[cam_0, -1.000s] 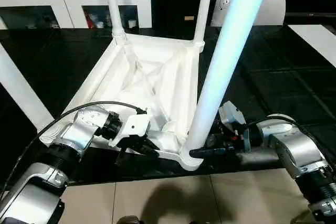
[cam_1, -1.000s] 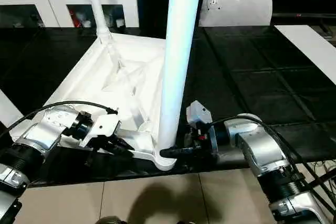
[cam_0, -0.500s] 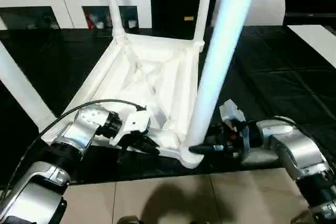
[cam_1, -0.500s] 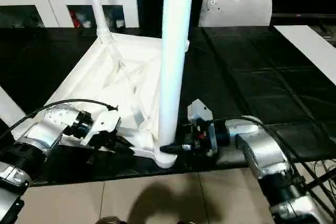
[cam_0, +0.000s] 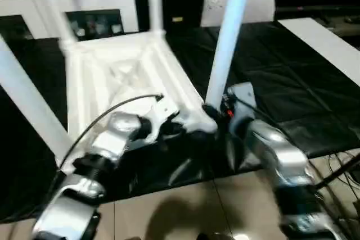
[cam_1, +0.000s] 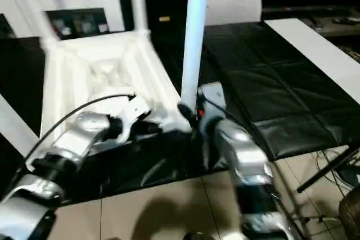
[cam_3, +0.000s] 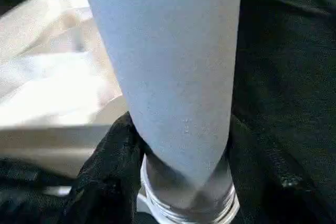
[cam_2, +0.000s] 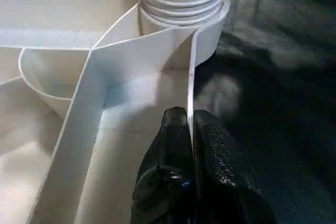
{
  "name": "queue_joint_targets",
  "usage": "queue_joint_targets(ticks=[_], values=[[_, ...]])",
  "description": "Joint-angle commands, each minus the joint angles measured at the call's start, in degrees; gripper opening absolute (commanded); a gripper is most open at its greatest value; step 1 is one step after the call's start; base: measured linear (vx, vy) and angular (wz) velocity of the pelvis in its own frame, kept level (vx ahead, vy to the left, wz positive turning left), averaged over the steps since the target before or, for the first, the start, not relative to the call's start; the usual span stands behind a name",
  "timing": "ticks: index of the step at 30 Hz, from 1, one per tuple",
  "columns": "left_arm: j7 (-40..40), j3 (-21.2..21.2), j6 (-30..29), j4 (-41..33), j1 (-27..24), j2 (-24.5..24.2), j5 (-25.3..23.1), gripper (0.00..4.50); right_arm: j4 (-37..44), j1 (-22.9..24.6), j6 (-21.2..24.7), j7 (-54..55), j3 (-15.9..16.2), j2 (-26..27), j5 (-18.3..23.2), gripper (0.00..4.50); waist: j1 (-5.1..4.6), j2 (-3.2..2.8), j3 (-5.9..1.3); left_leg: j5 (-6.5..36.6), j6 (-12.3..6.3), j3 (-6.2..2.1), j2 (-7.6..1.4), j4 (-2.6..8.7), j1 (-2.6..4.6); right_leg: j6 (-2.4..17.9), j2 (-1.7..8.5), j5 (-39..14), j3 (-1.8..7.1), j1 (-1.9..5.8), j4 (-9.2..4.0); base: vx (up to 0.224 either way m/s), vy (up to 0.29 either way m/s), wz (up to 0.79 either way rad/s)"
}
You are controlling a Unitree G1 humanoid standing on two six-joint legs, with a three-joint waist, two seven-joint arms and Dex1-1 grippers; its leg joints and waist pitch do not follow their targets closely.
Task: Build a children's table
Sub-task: Rotate leg to tighten
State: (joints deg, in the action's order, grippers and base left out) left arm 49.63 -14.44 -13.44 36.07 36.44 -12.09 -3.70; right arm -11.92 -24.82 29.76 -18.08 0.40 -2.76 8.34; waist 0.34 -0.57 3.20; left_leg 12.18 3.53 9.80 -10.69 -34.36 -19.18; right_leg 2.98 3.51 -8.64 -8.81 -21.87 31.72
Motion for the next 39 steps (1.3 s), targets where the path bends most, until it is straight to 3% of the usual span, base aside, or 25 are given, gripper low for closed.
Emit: queue_joint_targets(ticks=[1, 4, 6, 7, 8, 11, 13, 17, 18, 24, 28, 29, 34, 39], values=[[-3.52, -0.35, 1.19, -3.07, 3.02, 4.26, 1.11, 0.00, -1.08, -0.71, 1.88, -3.05, 5.99, 5.33, 3.59, 1.96, 0.03, -0.17, -2.94, 12.13, -2.78, -1.61, -2.43, 4.03, 0.16, 0.62, 5.76, -28.69, 3.11, 2.38, -5.89, 0.000, 0.000, 0.00], [-2.71, -1.02, 0.97, -4.08, 2.84, 3.79, 0.42, 0.00, 0.25, -0.06, -0.45, -3.63, 5.46, 5.15, 3.37, 2.66, 0.25, -0.14, -3.31, 8.36, -3.87, -1.53, -2.73, 4.11, -0.41, 3.09, 5.94, -22.00, 3.93, 2.80, -4.53, 0.000, 0.000, 0.00], [-1.67, -1.06, 1.96, -4.44, 2.22, 2.56, 0.42, 0.00, 2.33, 1.47, -0.67, -5.46, 3.50, 4.26, 4.83, 2.73, 0.38, -0.47, -3.29, 7.48, -4.25, -1.44, -2.72, 4.06, -0.52, 3.98, 6.00, -20.23, 4.11, 2.81, -4.26, 0.000, 0.000, 0.00], [-0.82, -1.05, 2.90, -4.55, 1.75, 1.65, 0.26, 0.00, 3.56, 2.34, -0.96, -7.09, 2.78, 3.25, 5.66, 2.88, 0.48, -0.23, -3.33, 7.17, -4.69, -1.38, -2.78, 4.03, -0.57, 4.31, 6.03, -19.78, 4.12, 2.94, -4.24, 0.000, 0.000, 0.00], [-0.43, -1.02, 3.15, -4.58, 1.58, 1.32, 0.29, 0.00, 3.95, 2.65, -1.14, -7.70, 2.66, 2.71, 5.80, 3.12, 0.70, -0.38, -3.41, 6.50, -5.12, -1.43, -2.88, 4.09, -0.67, 4.62, 5.99, -18.48, 4.19, 3.10, -4.04, 0.000, 0.000, 0.00], [4.27, -1.41, 6.38, -4.63, 0.20, -1.52, 0.68, 0.00, 5.89, 4.79, -3.33, -14.07, 2.36, -3.11, 6.75, 3.25, 1.34, -0.30, -3.78, 1.96, -6.98, -1.41, -2.89, 3.69, -1.25, 6.18, 5.90, -11.34, 4.44, 3.33, -2.84, 0.000, 0.000, 0.00], [5.87, -1.74, 7.48, -4.63, -0.20, -2.48, 0.62, 0.00, 6.22, 5.43, -4.61, -17.05, 2.72, -5.83, 6.49, 3.40, 1.75, -0.34, -3.77, 0.58, -8.42, -1.17, -2.86, 3.51, -1.38, 7.48, 5.97, -8.44, 4.54, 3.07, -2.38, 0.000, 0.000, 0.00], [10.31, -2.46, 10.15, -4.17, -0.66, -4.55, 1.07, 0.00, 6.65, 6.43, -6.81, -23.65, 3.09, -10.88, 6.46, 3.70, 2.24, -0.32, -3.47, 3.00, -7.99, -1.01, -2.89, 3.58, -1.13, 6.24, 5.90, -13.64, 4.44, 3.01, -3.05, 0.000, 0.000, 0.00], [13.21, -3.32, 13.00, -3.47, -0.69, -5.87, 1.11, 0.00, 6.96, 6.83, -7.55, -27.38, 2.97, -13.14, 7.09, 3.96, 2.18, -0.14, -3.39, 3.71, -7.50, -1.05, -3.06, 3.72, -1.03, 6.15, 5.79, -14.74, 4.44, 2.89, -3.12, 0.000, 0.000, 0.00], [26.42, -4.60, 17.78, -2.73, -0.78, -8.91, 4.49, 0.00, 5.93, 6.39, -13.03, -39.59, 4.95, -20.93, 7.02, 4.02, 3.10, 0.08, -3.35, 3.99, -7.70, -0.93, -3.34, 3.75, -0.81, 6.21, 5.90, -14.68, 4.61, 2.71, -2.90, 0.000, 0.000, 0.00], [32.65, -6.43, 19.79, -1.95, -0.23, -10.55, 4.41, 0.00, 5.16, 5.76, -14.37, -47.96, 6.82, -24.41, 8.13, 4.02, 4.69, -0.06, -3.48, 3.59, -7.71, -0.81, -3.69, 3.73, -0.53, 7.07, 6.01, -13.77, 4.65, 2.55, -2.60, 0.000, 0.000, 0.00], [34.94, -7.21, 20.75, -1.54, 0.04, -11.08, 4.42, 0.00, 4.66, 5.43, -14.54, -50.88, 7.36, -25.33, 8.69, 4.02, 5.04, 0.17, -3.47, 3.51, -7.66, -0.82, -3.73, 3.78, -0.57, 7.26, 6.02, -13.46, 4.64, 2.54, -2.49, 0.000, 0.000, 0.00], [38.35, -8.28, 22.90, -0.45, 0.89, -11.55, 4.16, 0.00, 4.20, 4.82, -14.58, -56.77, 9.05, -27.36, 10.20, 3.54, 5.79, 0.27, -3.47, 3.80, -7.31, -0.75, -3.61, 3.77, -0.60, 6.40, 6.08, -15.43, 4.63, 2.62, -2.72, 0.000, 0.000, 0.00], [40.60, -8.66, 22.68, -1.02, 1.09, -11.32, 4.80, 0.00, 3.47, 4.19, -14.43, -60.52, 10.43, -28.28, 10.60, 3.15, 5.87, 0.43, -3.47, 3.48, -7.05, -0.83, -3.74, 3.80, -0.66, 6.44, 6.12, -15.51, 4.58, 2.59, -2.67, 0.000, 0.000, 0.00]])
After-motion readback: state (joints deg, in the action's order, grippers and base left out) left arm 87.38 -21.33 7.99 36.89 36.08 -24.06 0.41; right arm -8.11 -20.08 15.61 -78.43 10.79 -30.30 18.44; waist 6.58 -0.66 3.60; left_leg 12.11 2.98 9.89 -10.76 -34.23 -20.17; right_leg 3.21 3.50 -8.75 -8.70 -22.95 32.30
